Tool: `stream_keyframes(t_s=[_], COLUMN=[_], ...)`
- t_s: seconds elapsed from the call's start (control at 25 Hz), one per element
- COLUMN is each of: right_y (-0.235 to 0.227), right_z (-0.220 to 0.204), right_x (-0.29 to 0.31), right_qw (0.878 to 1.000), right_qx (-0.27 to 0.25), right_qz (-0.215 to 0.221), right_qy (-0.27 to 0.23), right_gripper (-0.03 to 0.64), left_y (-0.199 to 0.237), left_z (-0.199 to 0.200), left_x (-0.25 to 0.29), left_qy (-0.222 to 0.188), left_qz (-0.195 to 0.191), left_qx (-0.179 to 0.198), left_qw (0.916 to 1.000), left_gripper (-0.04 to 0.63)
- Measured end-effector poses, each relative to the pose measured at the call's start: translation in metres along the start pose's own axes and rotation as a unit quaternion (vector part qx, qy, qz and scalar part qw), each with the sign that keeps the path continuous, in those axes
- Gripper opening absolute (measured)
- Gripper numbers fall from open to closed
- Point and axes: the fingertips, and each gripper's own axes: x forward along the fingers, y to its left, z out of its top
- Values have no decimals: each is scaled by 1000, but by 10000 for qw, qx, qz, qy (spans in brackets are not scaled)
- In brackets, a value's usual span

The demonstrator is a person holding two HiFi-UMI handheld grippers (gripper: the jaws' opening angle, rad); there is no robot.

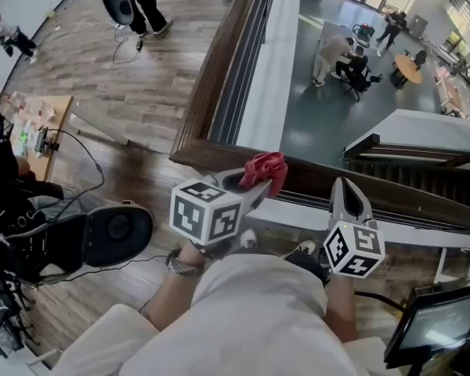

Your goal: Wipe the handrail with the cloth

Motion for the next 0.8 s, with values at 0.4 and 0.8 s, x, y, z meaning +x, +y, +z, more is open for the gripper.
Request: stream_keyframes(t_s=[0.4,0.8], right_y=[-1,-9], right_z=[-1,-5], right_x=[5,4], right_qw=[9998,9994], right_qx=[-33,-60], right_qz=[-201,-346], right_qy=[-28,-46], right_gripper=[3,3], left_y=[28,63], left_z=[3,7], left_x=[-20,-47], left_qy=[-218,-519], left_qz=[394,779], left_qx=[169,33], left_qw=[9988,9956], left_gripper=[118,120])
